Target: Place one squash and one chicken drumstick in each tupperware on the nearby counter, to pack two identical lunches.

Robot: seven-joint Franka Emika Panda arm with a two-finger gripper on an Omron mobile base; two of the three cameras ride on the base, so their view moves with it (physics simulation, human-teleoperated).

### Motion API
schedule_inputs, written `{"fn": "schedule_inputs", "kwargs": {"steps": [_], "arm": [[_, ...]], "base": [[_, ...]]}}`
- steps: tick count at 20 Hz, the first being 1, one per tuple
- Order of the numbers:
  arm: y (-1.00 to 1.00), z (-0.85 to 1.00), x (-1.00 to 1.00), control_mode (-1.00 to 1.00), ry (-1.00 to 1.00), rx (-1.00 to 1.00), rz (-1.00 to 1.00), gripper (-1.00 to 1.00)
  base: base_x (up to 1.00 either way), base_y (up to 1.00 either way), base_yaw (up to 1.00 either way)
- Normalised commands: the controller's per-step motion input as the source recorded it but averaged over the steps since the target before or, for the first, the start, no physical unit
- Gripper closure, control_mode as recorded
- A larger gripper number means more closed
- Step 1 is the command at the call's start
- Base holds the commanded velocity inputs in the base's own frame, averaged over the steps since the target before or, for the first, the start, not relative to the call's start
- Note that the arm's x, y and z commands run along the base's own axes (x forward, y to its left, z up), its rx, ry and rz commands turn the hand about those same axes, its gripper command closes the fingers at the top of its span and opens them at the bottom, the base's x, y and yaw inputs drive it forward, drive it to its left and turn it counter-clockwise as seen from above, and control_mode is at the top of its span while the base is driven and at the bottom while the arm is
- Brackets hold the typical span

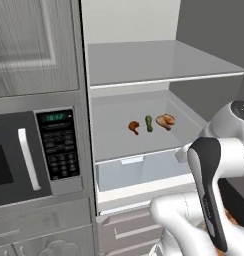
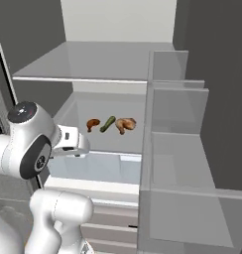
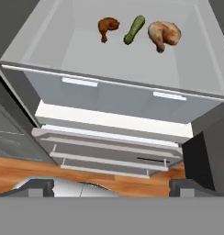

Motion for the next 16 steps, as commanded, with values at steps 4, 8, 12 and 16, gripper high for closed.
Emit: {"fn": "schedule_inputs", "kwargs": {"steps": [4, 8, 12, 16], "arm": [[-0.28, -0.19, 0.21, -1.0, -0.07, 0.0, -0.06, -1.0], [-0.45, -0.31, 0.19, -1.0, -0.17, 0.0, -0.06, -1.0], [-0.19, -0.2, 0.48, -1.0, -0.21, 0.0, -0.04, -1.0], [-0.02, -0.13, 0.6, -1.0, -0.18, 0.0, -0.05, -1.0]], "base": [[0.12, -0.08, -0.02], [0.0, 0.0, 0.0], [0.0, 0.0, 0.0], [0.0, 0.0, 0.0]]}}
